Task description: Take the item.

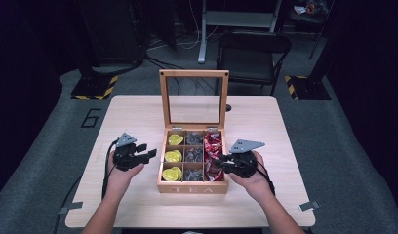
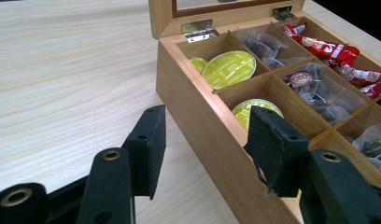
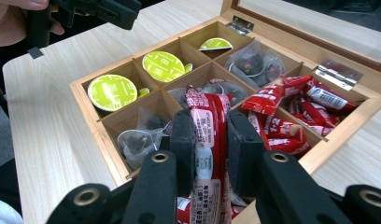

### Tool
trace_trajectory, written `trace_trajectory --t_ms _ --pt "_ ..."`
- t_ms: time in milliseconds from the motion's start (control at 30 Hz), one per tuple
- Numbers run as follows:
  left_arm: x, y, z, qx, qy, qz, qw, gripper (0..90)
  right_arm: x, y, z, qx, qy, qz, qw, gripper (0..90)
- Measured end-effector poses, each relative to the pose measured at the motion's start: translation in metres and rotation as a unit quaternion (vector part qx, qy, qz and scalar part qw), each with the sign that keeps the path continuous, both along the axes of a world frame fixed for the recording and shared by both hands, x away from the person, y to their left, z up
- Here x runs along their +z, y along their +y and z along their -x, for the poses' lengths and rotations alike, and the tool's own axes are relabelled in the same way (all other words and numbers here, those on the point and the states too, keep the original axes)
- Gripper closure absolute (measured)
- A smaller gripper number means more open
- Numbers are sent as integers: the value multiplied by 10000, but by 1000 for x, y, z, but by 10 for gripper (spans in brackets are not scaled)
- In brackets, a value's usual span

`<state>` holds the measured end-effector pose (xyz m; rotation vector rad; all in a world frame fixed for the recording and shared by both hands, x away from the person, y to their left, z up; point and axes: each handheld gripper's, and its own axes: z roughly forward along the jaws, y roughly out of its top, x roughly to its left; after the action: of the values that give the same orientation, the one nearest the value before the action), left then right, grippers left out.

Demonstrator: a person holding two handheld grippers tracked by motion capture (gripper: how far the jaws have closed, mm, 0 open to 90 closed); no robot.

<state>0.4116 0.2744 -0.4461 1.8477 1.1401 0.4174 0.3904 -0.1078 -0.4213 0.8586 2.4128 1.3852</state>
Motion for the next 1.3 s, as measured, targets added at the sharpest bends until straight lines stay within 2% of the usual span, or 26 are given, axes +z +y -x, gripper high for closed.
trace_trajectory --t_ms 367,433,533,700,767,1067,1300 --pt "0 0 0 9 -1 19 10000 473 9 -11 -1 -189 -81 -79 9998 741" --pt "0 -1 0 -18 21 0 10000 473 17 -16 -2 -271 -159 -124 9994 741" --pt "0 -1 0 3 6 27 10000 473 24 -23 -3 -363 -251 -63 9990 741" --pt "0 2 0 25 -4 40 10000 474 32 -36 -5 -549 -344 -46 9979 741" --pt "1 3 0 40 -9 42 10000 473 33 -41 -6 -595 -414 -34 9974 741" --pt "0 3 0 79 1 72 9999 474 33 -61 -5 -913 -391 -64 9950 741" --pt "0 3 0 70 19 60 10000 473 29 -70 -4 -1004 -358 -5 9943 741"
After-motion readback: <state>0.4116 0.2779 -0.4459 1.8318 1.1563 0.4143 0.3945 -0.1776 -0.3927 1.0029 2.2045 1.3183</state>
